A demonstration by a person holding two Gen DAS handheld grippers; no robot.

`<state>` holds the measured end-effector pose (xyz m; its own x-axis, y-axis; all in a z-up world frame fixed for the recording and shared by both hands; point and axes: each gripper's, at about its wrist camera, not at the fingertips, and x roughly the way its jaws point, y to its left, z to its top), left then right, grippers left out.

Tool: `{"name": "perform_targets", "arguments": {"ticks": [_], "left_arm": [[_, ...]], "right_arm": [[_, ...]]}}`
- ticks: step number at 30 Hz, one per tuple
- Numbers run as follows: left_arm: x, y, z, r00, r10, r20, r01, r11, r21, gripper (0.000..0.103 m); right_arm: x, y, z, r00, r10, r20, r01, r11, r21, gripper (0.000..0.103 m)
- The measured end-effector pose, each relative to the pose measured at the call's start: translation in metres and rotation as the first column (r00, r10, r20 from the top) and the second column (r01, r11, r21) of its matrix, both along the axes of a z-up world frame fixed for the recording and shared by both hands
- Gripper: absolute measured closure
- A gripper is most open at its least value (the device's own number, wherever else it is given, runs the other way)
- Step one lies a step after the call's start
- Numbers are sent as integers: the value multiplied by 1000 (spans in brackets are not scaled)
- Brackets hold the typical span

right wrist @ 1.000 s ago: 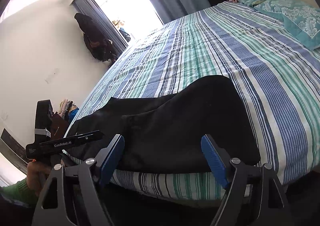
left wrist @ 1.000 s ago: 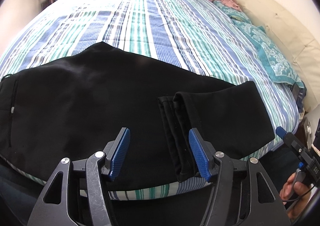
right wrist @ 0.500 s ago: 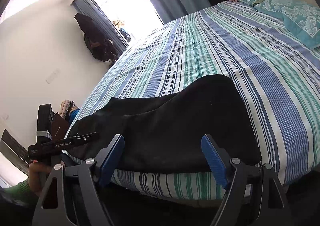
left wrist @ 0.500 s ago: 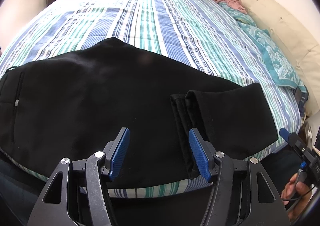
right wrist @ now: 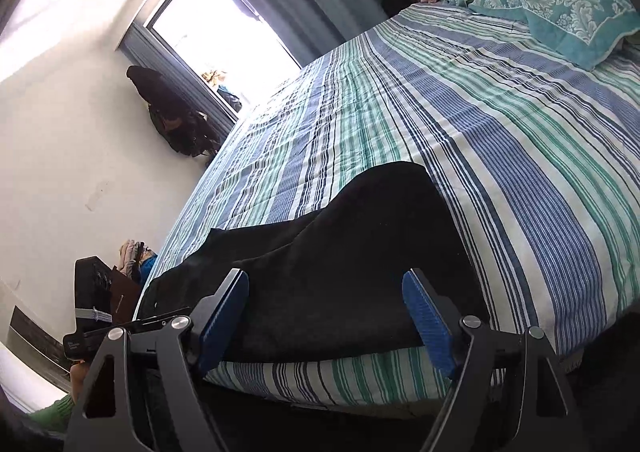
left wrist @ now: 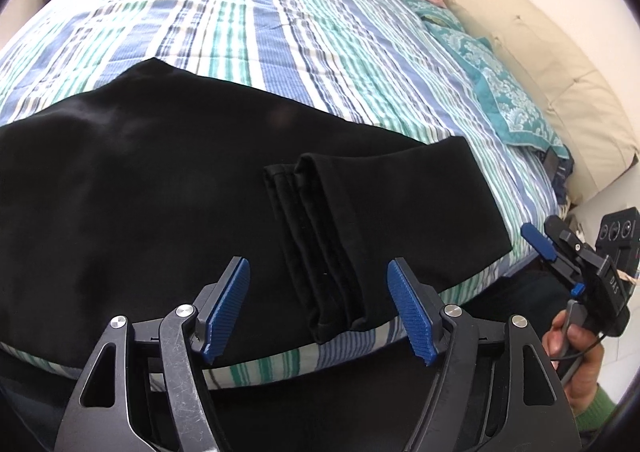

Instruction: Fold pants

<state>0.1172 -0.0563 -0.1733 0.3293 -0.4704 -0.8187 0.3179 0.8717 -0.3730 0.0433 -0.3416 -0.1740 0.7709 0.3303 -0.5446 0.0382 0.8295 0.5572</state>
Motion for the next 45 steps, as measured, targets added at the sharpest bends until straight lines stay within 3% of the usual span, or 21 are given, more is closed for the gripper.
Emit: {"name": "perform_targets", "arguments": {"ticks": [2, 4, 5, 6, 7, 10, 15, 19, 21, 23, 25, 26, 29, 31, 33, 37, 39, 41, 43, 45], "left_arm": [[3, -18, -3, 999, -39, -9, 39, 999, 17, 27], [8, -37, -12, 997, -71, -29, 73, 993, 88, 27], [10, -45, -18, 997, -70, -42, 75, 986, 149, 39], [12, -50, -24, 997, -60, -53, 70, 976, 205, 79], [14, -51, -27, 998, -36, -51, 47, 971, 236, 92], [12, -44, -14, 1000, -8, -14, 11, 980, 200, 96], [1, -12, 29, 996, 10, 84, -25, 984, 176, 96], [8, 12, 4, 998, 53, 40, -61, 970, 234, 96], [9, 18, -15, 998, 69, -1, -67, 970, 234, 95], [6, 18, -21, 997, 75, 10, -75, 970, 231, 93], [3, 14, -20, 998, 68, 19, -70, 970, 233, 86], [2, 12, -19, 998, 64, 21, -67, 970, 233, 79], [4, 14, -12, 996, 80, 44, -88, 965, 247, 49], [1, 25, -4, 992, 103, 79, -119, 961, 248, 42], [0, 37, 1, 986, 136, 96, -155, 960, 232, 37], [-2, 57, 2, 976, 203, 82, -215, 959, 183, 37], [0, 59, 0, 973, 220, 75, -230, 957, 177, 37], [-2, 58, 3, 972, 217, 86, -229, 957, 177, 37], [-5, 56, 6, 973, 205, 106, -222, 957, 185, 37], [-7, 57, 9, 970, 205, 128, -227, 955, 193, 37]], "right_arm": [[0, 3, 1, 1000, 9, 6, -9, 1000, -11, 24], [0, 7, 3, 1000, 25, 11, -24, 999, -26, 24], [1, 10, 4, 999, 32, 12, -32, 999, -35, 24], [1, 11, 4, 999, 40, 14, -39, 998, -45, 24], [1, 13, 5, 999, 46, 16, -45, 998, -54, 24], [-2, 15, 7, 998, 49, 27, -47, 996, -76, 24], [-8, 8, 11, 999, 11, 42, -7, 996, -90, 24], [0, 15, 5, 1000, 12, -14, -14, 991, -135, 24], [9, 19, 3, 999, 43, -29, -46, 990, -135, 24], [19, 26, 6, 996, 78, -34, -82, 985, -150, 24], [37, 39, 3, 987, 141, -78, -154, 970, -189, 21], [49, 48, -6, 975, 169, -144, -199, 955, -221, 15], [76, 65, -55, 905, 216, -366, -317, 916, -244, 12], [74, 71, -48, 913, 216, -347, -323, 902, -288, 12], [78, 69, -32, 901, 241, -361, -336, 914, -227, 13], [94, 61, 13, 946, 204, -252, -269, 927, -260, 12], [112, 56, 10, 950, 177, -258, -251, 923, -292, 12], [138, 51, -20, 917, 153, -367, -269, 919, -289, 12], [157, 46, -60, 844, 145, -516, -301, 925, -233, 11], [151, 50, -49, 879, 138, -456, -291, 913, -286, 11]]}}
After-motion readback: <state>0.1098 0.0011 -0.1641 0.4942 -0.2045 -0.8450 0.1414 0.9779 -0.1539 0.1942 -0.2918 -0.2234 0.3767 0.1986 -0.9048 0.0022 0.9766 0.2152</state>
